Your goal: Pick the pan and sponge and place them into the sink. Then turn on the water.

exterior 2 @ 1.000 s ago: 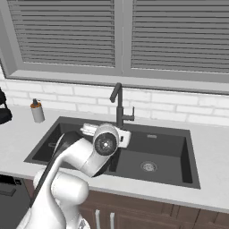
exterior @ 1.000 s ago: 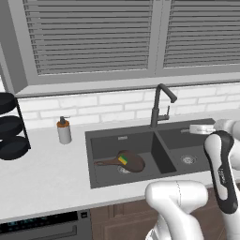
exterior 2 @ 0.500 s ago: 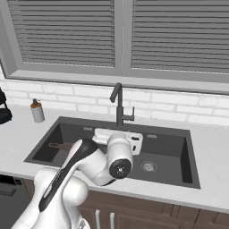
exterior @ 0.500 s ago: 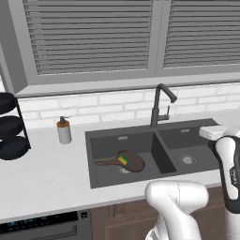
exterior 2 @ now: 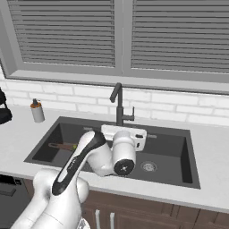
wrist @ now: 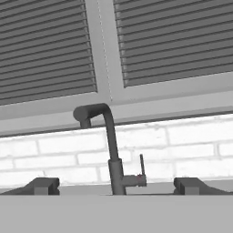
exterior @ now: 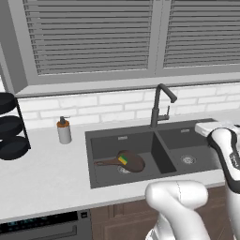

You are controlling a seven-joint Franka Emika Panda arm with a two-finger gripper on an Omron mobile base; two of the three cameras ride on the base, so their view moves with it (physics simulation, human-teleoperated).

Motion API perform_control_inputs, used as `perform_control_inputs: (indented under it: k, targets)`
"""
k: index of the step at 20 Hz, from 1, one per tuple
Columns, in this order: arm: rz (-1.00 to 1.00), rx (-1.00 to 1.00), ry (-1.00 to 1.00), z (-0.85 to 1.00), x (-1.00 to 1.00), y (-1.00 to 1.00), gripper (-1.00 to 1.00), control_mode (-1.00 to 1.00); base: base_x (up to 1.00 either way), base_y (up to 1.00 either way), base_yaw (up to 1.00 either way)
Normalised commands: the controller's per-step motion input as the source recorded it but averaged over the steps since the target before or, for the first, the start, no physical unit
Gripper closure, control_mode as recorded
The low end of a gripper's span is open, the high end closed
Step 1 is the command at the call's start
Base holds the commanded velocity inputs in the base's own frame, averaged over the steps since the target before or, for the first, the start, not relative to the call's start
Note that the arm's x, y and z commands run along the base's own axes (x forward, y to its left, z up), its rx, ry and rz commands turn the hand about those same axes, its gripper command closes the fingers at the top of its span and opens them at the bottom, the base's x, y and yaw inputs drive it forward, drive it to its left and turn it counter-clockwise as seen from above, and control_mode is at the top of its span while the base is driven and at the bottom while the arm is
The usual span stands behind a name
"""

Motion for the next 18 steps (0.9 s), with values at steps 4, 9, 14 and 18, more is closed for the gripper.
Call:
perform_control_inputs:
  k: [4, 9, 14, 18]
  targets:
    - [0.01, 0.0, 0.0, 0.0, 0.4, -0.48, -1.0, -1.0, 0.0, 0.0, 0.0]
    - [0.06, 0.0, -0.01, 0.0, 0.37, -0.24, -1.0, -1.0, 0.0, 0.0, 0.0]
    - [0.19, 0.0, -0.13, 0.0, 0.27, 0.0, -1.0, -1.0, 0.0, 0.0, 0.0]
    - [0.24, 0.0, -0.13, 0.0, 0.29, 0.0, -1.0, -1.0, 0.0, 0.0, 0.0]
